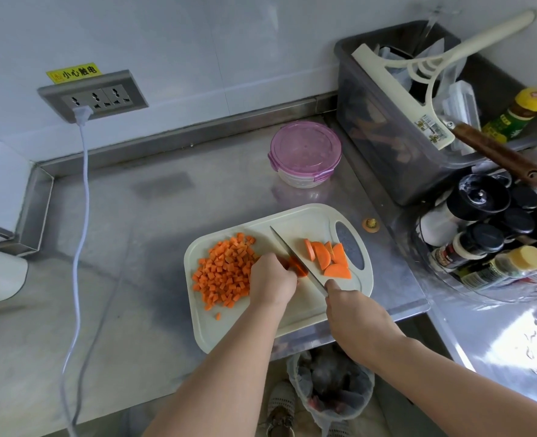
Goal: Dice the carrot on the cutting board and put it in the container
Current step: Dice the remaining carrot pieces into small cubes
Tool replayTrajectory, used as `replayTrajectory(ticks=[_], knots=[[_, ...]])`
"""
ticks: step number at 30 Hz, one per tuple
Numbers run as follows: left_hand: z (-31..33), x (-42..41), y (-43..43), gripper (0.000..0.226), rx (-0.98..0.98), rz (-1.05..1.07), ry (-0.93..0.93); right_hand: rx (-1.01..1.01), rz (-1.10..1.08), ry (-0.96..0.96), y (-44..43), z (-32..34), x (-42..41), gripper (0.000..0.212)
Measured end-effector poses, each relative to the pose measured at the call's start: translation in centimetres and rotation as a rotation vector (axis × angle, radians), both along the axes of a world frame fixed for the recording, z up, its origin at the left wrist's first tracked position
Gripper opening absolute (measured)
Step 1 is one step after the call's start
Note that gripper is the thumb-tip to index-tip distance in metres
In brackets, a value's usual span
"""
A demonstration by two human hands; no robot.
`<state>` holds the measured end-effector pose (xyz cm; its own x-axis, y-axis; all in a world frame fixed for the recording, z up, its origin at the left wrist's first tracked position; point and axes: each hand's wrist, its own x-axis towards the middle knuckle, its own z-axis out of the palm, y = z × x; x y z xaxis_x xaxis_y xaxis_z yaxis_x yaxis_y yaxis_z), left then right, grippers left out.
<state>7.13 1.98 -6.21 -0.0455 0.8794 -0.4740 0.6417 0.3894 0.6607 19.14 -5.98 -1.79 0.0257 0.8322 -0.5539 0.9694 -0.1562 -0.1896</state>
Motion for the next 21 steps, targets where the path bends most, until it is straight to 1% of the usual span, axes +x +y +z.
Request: replayTrajectory(ticks=[2,6,9,11,14,17,20,21], knots=[[-0.2,-0.1,0.0,0.021,0.005,0.001,0.010,-0.025,-0.006,-0.005,0.1,-0.6,0.0,0.053],[-0.1,0.0,0.0,0.022,0.033,-0.040,0.128,-0.064,-0.064,0.041,0.6,-0.8,-0.2,0.046],[0.3,0.0,0.1,0.020,0.036,-0.043,0.138,-0.059,-0.056,0.043,0.9,-0.9,-0.3,0.041],[0.5,0.1,0.0,0.017,0.039,-0.044,0.123,-0.042,-0.073,0.055,1.5,-1.0,-0.2,0.034],[0.8,0.1,-0.1,0.017,0.032,-0.045,0.082,-0.047,-0.105,0.087,2.0,-0.8,-0.2,0.036],[0.6,0.0,-0.2,0.017,0.025,-0.026,0.041,0.054,-0.111,0.127,1.4,0.2,0.1,0.030],[0.6,0.0,-0.4,0.011,0.015,0.014,-0.013,0.103,-0.092,0.138,0.8,1.1,0.2,0.028],[0.6,0.1,-0.4,0.013,0.010,0.031,-0.021,0.114,-0.083,0.140,0.6,1.1,0.2,0.027]])
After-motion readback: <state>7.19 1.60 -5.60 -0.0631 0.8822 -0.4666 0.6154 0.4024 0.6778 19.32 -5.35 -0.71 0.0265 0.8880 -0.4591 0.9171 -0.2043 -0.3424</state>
